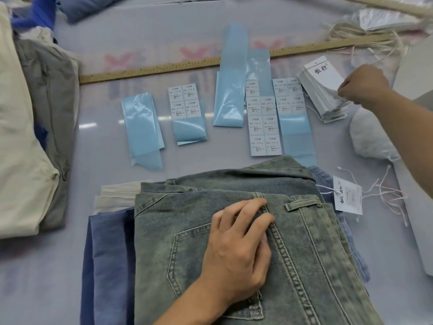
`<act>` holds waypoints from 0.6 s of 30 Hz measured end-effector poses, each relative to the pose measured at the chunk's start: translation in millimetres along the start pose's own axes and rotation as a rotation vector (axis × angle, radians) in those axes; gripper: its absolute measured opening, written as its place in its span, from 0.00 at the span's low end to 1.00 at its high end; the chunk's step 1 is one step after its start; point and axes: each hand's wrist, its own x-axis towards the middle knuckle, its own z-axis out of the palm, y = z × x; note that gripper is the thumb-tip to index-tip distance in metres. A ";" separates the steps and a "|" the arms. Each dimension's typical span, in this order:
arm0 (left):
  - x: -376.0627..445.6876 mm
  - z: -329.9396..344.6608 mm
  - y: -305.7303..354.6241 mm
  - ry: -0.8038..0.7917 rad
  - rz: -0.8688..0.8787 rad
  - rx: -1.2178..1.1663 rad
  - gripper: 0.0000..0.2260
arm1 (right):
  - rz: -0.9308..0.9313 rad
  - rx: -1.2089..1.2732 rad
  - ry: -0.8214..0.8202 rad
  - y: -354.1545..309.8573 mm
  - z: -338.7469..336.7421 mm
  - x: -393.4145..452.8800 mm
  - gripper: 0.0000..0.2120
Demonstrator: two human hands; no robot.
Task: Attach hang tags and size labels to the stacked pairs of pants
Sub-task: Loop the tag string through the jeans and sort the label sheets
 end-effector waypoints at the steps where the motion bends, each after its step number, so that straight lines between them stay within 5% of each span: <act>1: -0.2 0.1 -0.1 0.003 0.000 -0.004 0.11 | -0.054 -0.084 0.029 -1.9 0.8 -0.9 0.15; 7: -0.6 1.3 -0.8 0.017 -0.002 -0.012 0.11 | -0.181 -0.279 0.093 -5.7 5.8 -4.6 0.13; 14: -2.2 1.8 -1.6 0.026 0.003 -0.030 0.11 | -0.134 -0.074 0.052 1.3 0.9 -6.6 0.10; 18: -3.1 0.7 -0.7 0.020 0.000 -0.028 0.11 | -0.182 -0.043 0.028 7.5 7.7 -11.6 0.18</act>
